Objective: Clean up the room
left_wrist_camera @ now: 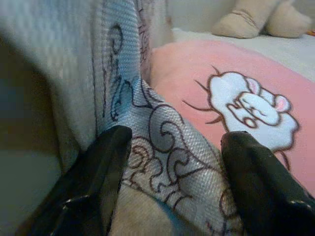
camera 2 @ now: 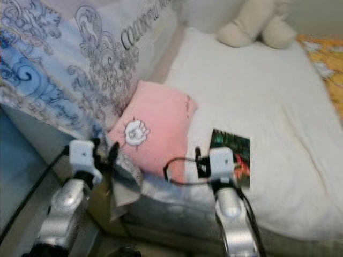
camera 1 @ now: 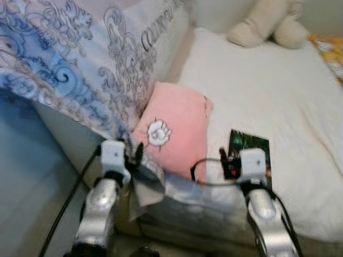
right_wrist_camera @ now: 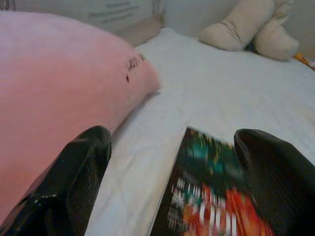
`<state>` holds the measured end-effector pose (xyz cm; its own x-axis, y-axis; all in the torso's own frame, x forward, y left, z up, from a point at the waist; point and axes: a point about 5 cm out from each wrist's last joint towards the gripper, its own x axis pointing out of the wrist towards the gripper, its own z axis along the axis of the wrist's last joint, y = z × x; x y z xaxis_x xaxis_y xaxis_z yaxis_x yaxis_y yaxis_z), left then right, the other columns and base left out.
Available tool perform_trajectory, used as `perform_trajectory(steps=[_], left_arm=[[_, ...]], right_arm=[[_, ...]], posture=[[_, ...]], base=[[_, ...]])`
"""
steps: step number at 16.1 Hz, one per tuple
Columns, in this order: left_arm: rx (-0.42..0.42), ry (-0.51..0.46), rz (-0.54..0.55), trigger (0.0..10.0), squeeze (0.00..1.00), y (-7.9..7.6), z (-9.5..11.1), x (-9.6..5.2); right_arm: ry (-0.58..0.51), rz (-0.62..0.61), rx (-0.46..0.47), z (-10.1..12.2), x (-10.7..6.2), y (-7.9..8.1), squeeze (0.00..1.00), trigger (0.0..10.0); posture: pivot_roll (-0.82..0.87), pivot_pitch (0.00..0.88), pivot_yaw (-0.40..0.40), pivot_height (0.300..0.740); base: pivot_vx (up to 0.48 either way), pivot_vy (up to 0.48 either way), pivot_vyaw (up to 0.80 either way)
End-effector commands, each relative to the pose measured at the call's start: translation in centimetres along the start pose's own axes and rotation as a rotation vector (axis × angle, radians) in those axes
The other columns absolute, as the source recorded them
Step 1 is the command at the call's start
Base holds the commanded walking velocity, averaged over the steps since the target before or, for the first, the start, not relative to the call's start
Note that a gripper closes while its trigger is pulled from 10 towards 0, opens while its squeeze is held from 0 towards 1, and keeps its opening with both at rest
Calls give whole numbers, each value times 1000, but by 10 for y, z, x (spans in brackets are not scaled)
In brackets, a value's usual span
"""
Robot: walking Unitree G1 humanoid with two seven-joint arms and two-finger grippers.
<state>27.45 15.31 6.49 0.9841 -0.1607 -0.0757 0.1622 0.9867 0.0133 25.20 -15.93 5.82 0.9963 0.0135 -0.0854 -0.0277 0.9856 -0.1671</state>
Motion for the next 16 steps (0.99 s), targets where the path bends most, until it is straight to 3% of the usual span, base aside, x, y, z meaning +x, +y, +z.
perform_trajectory(steps=[1, 5, 7, 11, 16], left_arm=[[22, -25, 16, 10000, 0, 2, 7, 3], [29, -59, -51, 10000, 0, -10, 15, 8], [-17, -44, -60, 10000, 0, -10, 12, 7], [-10, -37, -50, 10000, 0, -8, 8, 3], [11, -54, -64, 10000, 0, -16, 11, 6]], right_arm=[[1, -7, 2, 0, 1, -4, 0, 10000], [-5, -15, -1, 0, 0, -6, 0, 10000], [-7, -17, -5, 0, 0, -8, 0, 10000], [4, -12, -13, -3, -1, -10, 0, 10000], [5, -3, -17, -4, 0, -9, 0, 10000]], posture=[[-155, 0, 64, 719], [-165, 0, 66, 719], [-167, 0, 66, 719], [-160, 0, 60, 719], [-161, 0, 58, 719]], base=[[0, 0, 0], [0, 0, 0], [-362, 148, 0], [-397, 275, 0], [0, -96, 0]])
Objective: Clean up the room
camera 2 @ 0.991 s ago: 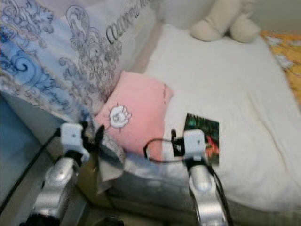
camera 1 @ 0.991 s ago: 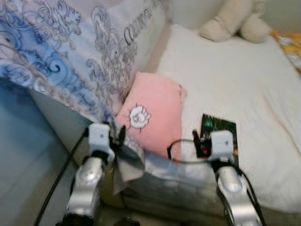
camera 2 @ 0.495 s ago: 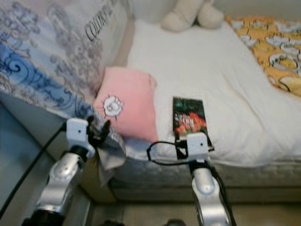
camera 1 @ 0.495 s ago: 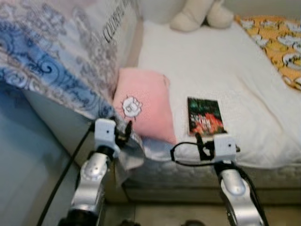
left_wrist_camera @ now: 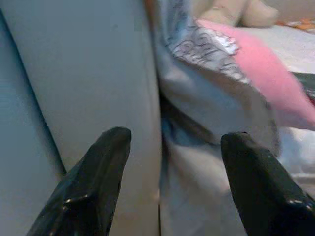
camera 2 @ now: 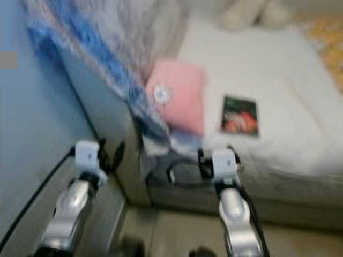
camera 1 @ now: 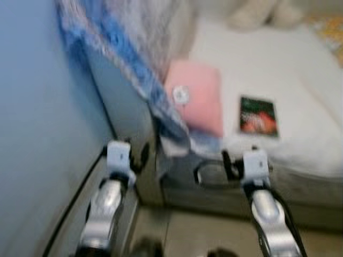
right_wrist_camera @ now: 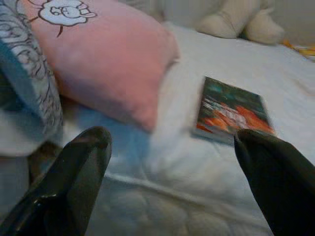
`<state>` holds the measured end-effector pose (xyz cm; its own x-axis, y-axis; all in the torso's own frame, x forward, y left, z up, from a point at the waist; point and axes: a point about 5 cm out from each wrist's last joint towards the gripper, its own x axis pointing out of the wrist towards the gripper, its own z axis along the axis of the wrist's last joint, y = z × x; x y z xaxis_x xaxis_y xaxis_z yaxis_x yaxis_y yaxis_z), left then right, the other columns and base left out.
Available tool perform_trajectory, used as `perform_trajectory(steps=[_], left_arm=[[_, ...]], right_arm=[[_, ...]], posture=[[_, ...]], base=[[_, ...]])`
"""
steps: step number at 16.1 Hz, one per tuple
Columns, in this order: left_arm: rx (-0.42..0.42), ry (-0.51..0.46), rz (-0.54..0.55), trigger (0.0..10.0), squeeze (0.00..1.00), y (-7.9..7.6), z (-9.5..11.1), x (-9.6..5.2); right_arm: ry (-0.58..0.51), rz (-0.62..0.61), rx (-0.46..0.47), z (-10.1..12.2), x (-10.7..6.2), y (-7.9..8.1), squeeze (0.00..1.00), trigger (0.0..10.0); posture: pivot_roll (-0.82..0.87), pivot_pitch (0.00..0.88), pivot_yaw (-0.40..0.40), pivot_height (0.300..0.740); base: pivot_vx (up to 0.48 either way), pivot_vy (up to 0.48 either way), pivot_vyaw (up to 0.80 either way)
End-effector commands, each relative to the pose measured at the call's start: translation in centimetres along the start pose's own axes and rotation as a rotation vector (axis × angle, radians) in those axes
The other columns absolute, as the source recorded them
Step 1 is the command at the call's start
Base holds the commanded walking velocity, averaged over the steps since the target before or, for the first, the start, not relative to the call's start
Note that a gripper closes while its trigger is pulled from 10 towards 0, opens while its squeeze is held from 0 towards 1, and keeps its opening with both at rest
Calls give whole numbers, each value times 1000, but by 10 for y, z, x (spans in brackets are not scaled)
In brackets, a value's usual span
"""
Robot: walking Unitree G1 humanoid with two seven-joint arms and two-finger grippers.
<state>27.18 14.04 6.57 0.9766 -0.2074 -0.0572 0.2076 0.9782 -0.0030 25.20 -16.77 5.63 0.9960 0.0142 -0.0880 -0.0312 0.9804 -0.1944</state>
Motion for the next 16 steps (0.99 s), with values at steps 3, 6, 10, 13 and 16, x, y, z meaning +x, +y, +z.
perform_trajectory(steps=[3, 6, 10, 13, 16], left_arm=[[5, -40, -25, 10000, 0, -6, 12, 9], [5, -42, -36, 10000, 0, -7, 14, 13], [13, -41, -48, 10000, 0, -10, 15, 17], [12, -39, -49, 10000, 0, -12, 17, 19], [12, -44, -54, 10000, 0, -13, 19, 22]], right_arm=[[5, -8, 11, -1, 1, -2, 0, 10000], [8, -9, 10, -2, 0, -2, 0, 10000], [8, -10, 6, -2, 1, -2, 0, 10000], [9, -10, 5, -2, 1, -2, 0, 10000], [7, -10, 8, -2, 1, -1, 0, 10000]], posture=[[-165, 0, 60, 719], [-168, 0, 62, 719], [-170, 0, 64, 719], [-170, 0, 65, 719], [-172, 0, 68, 719]], base=[[0, -480, 0], [0, -480, 0], [0, -470, 0], [0, -467, 0], [0, -466, 0]])
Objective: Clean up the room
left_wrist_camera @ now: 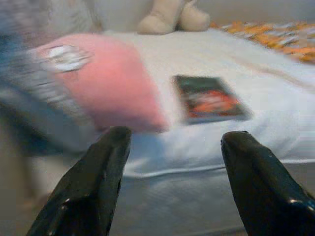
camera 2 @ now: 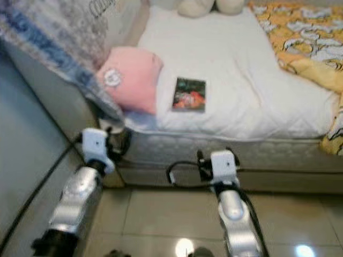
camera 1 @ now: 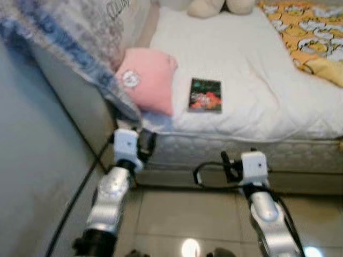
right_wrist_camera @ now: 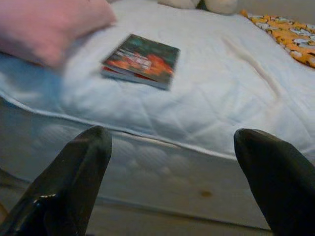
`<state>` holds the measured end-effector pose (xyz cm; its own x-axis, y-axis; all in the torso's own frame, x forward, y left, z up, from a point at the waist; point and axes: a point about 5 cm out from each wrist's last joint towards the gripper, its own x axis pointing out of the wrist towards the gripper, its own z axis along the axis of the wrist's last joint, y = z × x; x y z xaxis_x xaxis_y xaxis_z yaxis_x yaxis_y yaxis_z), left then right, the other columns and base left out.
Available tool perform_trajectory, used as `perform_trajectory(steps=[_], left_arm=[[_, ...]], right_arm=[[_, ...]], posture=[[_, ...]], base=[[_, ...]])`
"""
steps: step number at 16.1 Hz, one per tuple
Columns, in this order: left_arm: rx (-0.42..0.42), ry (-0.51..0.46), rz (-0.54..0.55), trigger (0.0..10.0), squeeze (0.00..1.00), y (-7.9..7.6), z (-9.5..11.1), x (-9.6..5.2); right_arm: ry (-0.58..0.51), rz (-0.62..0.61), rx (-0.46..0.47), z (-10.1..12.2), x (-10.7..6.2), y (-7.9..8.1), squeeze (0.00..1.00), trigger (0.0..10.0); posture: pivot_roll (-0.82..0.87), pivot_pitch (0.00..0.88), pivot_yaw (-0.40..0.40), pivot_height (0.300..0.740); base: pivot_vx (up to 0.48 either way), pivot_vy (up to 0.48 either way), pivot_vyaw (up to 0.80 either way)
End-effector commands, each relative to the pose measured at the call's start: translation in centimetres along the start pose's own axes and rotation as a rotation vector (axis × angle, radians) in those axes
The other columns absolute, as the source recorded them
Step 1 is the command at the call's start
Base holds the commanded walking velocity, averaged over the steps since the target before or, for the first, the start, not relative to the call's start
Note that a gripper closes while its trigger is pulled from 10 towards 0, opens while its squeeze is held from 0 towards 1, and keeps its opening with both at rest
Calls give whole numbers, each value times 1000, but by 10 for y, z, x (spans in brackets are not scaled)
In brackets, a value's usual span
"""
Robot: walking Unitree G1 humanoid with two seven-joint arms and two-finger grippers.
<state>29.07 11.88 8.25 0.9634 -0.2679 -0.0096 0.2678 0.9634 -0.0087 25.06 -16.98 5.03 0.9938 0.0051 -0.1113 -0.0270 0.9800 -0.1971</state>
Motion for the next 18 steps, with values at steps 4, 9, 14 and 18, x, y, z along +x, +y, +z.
perform_trajectory(steps=[4, 9, 14, 18], left_arm=[[22, 7, -2, 10000, 0, 4, 0, 1], [2, -2, 8, 10000, 0, 2, 1, 4], [-60, 211, 52, 10000, 0, 0, -39, 16], [-9, 778, -11, 10000, 0, -21, -121, -26]], right_arm=[[-13, -9, 11, 2, 1, 0, 0, 10000], [-10, -26, 11, 1, 1, -3, 0, 10000], [167, -78, 65, -32, 11, -13, 0, 10000], [711, -102, 209, -108, -10, -16, 0, 10000]], posture=[[-173, 0, 73, 719], [-179, 0, 72, 719], [-167, 0, 64, 719], [-213, 0, 71, 719]], base=[[0, -465, 0], [0, -464, 0], [50, -443, 0], [305, -367, 0]])
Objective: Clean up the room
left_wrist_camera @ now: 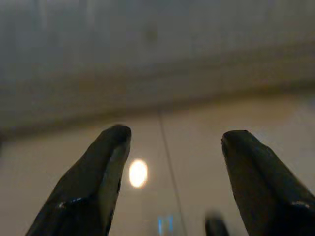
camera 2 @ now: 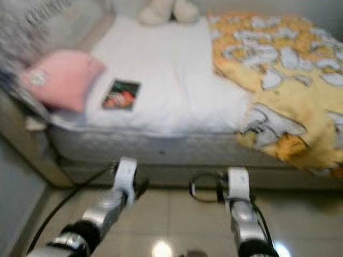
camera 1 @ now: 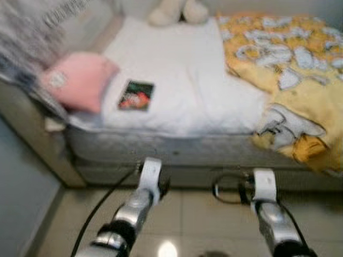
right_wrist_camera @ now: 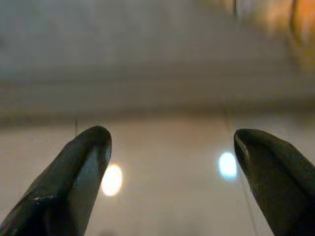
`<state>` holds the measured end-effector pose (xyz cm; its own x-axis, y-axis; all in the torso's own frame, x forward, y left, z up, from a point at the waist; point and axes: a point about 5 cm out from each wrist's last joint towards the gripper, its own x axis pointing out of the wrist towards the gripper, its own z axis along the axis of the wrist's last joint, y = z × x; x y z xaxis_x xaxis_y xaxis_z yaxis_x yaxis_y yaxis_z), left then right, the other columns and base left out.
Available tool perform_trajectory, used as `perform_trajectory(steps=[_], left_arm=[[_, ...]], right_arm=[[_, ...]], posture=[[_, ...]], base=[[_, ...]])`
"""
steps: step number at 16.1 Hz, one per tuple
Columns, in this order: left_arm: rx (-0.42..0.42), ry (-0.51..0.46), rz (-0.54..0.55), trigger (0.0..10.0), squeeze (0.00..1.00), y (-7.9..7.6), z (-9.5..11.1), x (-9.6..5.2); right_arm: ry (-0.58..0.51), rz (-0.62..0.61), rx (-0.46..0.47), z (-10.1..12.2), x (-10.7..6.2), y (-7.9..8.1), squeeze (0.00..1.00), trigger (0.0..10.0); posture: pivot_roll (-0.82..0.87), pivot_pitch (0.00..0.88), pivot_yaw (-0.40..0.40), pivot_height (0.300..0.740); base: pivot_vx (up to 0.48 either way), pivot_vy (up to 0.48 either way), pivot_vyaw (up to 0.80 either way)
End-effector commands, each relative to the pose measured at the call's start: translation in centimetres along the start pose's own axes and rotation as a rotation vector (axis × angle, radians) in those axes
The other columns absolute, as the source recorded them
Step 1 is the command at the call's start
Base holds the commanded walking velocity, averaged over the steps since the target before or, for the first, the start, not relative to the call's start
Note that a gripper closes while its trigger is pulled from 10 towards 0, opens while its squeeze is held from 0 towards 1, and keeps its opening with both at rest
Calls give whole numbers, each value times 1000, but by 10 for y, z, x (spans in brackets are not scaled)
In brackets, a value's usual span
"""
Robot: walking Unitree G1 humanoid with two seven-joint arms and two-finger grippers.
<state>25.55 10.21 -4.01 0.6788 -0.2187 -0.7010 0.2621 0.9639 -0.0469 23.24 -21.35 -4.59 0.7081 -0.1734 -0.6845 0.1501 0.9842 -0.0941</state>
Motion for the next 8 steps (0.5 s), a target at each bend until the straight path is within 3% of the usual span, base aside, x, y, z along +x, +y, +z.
perform_trajectory(steps=[1, 3, 4, 7, 8], left_arm=[[57, 100, -4, 10000, 0, 1, -12, -1], [47, 163, 24, 10000, 0, 4, -24, -2], [31, 181, 46, 10000, 0, 7, -27, -3], [43, 167, 74, 10000, 0, 13, -23, -3], [55, 152, 83, 10000, 0, 15, -21, -2]], right_arm=[[158, 47, 41, -21, -1, 8, 0, 10000], [197, 77, -39, -25, -1, 10, 0, 10000], [199, 77, -37, -23, 1, 9, 0, 10000], [192, 82, -38, -16, 3, 11, 0, 10000], [189, 90, -57, -17, 3, 13, 0, 10000]], posture=[[-232, 0, 78, 719], [-255, 0, 86, 719], [-257, 0, 87, 719], [-253, 0, 86, 719], [-242, 0, 83, 719]], base=[[386, -281, 0], [394, -270, 0], [412, -244, 0], [0, 0, 0], [0, -458, 0]])
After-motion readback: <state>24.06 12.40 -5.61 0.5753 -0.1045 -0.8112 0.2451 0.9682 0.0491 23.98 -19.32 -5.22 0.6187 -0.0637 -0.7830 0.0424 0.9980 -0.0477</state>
